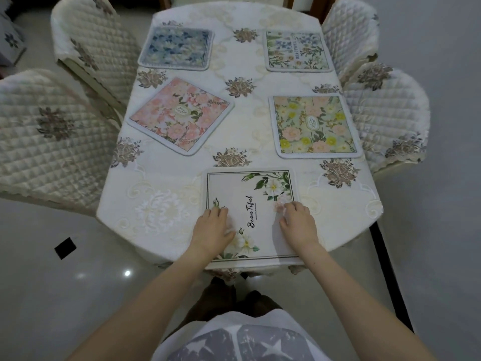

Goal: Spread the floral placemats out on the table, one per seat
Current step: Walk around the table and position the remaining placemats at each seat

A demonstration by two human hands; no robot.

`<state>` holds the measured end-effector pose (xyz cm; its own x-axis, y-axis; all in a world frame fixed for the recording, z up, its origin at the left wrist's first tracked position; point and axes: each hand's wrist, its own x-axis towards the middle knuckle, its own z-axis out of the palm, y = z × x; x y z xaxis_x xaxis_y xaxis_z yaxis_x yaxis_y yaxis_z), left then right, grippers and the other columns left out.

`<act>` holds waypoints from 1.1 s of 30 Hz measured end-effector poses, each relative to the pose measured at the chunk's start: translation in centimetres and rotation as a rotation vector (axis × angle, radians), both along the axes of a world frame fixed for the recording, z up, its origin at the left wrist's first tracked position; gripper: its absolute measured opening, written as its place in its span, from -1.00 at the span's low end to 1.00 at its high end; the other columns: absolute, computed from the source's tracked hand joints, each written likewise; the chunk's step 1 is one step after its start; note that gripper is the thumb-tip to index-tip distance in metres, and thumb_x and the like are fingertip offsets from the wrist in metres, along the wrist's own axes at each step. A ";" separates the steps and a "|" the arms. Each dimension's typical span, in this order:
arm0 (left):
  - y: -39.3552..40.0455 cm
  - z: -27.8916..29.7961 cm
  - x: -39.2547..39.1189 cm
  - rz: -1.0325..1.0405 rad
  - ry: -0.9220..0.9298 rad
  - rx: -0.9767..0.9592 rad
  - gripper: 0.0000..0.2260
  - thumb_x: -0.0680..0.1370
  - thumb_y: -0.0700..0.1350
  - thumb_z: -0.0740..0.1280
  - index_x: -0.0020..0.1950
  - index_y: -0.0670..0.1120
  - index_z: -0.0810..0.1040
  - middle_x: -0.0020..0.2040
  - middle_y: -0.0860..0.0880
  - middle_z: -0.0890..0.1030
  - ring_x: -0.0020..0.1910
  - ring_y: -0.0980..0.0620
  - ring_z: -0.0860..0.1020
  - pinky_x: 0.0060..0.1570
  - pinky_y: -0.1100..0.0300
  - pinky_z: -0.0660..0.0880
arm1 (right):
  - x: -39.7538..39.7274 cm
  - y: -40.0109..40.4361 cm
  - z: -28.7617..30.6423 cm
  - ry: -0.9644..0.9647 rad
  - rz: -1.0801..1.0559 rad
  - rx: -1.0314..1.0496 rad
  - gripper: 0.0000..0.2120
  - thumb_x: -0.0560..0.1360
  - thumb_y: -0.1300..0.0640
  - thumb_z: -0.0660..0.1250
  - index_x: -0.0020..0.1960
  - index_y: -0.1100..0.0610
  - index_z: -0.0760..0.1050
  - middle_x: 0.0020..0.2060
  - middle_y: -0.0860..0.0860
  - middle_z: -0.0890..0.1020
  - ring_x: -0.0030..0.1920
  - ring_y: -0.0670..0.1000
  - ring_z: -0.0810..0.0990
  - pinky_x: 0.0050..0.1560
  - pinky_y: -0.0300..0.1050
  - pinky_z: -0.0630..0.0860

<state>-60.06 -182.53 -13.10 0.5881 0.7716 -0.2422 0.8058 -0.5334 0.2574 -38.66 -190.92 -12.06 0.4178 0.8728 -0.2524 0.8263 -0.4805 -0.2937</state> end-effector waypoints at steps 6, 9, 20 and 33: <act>6.3 1.4 1.0 -0.043 -0.109 0.014 -0.48 0.51 0.09 0.24 0.39 -0.13 0.27 0.25 -0.14 0.44 0.20 -0.14 0.39 0.12 0.02 0.40 | -1.3 5.5 1.4 0.042 -0.032 0.084 -0.66 0.51 0.18 0.19 0.26 0.23 0.41 0.27 0.18 0.46 0.24 0.21 0.41 0.18 0.08 0.43; 9.3 2.0 0.7 -0.017 -0.138 0.043 -0.48 0.52 0.10 0.23 0.39 -0.12 0.27 0.25 -0.12 0.44 0.20 -0.13 0.39 0.12 0.04 0.38 | -2.0 8.9 2.0 0.046 -0.028 0.163 -0.65 0.51 0.16 0.20 0.28 0.21 0.41 0.27 0.16 0.47 0.26 0.17 0.42 0.23 0.06 0.41; 21.2 3.7 -3.9 0.182 -0.174 0.114 -0.49 0.53 0.09 0.25 0.39 -0.13 0.29 0.28 -0.13 0.43 0.23 -0.15 0.38 0.15 0.00 0.40 | -6.8 21.3 3.0 0.201 0.091 0.259 -0.61 0.55 0.09 0.19 0.35 0.20 0.36 0.35 0.14 0.40 0.34 0.15 0.34 0.33 0.07 0.35; 42.1 0.1 -11.5 0.135 -0.147 0.009 -0.47 0.50 0.03 0.30 0.38 -0.19 0.29 0.30 -0.17 0.42 0.26 -0.15 0.36 0.20 0.01 0.37 | -15.0 36.1 -1.8 0.236 -0.262 0.059 -0.40 0.46 -0.04 0.28 0.44 0.10 0.20 0.35 0.27 0.32 0.31 0.26 0.29 0.22 0.11 0.35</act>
